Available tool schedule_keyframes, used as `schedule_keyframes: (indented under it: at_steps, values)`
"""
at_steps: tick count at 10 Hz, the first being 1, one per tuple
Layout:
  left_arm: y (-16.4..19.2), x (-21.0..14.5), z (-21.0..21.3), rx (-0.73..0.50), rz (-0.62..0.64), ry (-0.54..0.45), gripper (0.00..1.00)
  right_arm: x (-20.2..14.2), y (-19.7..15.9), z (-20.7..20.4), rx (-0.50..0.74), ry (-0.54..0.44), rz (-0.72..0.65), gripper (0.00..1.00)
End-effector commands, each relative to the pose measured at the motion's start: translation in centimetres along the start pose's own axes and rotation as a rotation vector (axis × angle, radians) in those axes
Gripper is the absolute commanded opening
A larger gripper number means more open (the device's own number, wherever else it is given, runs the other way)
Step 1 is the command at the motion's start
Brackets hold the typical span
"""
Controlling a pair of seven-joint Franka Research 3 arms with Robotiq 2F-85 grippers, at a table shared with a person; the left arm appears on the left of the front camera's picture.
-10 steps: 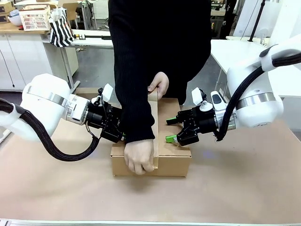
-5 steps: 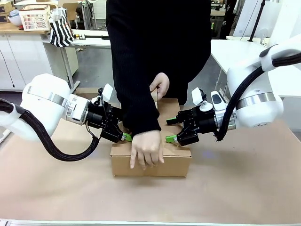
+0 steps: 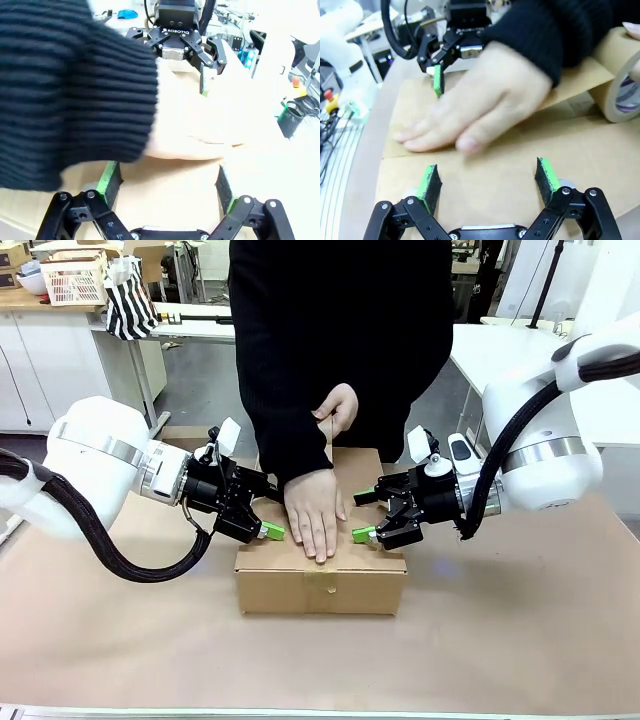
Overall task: Pack the gift set into the box.
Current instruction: Press and hold the closed box until the human finishes sealing it.
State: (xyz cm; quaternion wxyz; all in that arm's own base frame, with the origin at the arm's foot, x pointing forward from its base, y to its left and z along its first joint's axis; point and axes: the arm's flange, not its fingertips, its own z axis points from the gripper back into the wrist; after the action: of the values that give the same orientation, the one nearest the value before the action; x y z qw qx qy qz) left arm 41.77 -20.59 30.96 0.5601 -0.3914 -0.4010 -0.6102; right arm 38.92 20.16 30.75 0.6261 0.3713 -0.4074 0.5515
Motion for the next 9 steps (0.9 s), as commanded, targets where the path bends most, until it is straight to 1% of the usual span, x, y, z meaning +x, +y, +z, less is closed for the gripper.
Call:
schedule_keyframes:
  at_steps: [1,9]
  values:
    - [-0.03,-0.15,0.04,-0.001,0.015,-0.006,1.0,-0.06,0.1,-0.1,-0.004,0.008,0.025,1.0]
    - [-0.03,-0.15,0.04,-0.001,0.015,-0.006,1.0,-0.06,0.1,-0.1,-0.004,0.008,0.025,1.0]
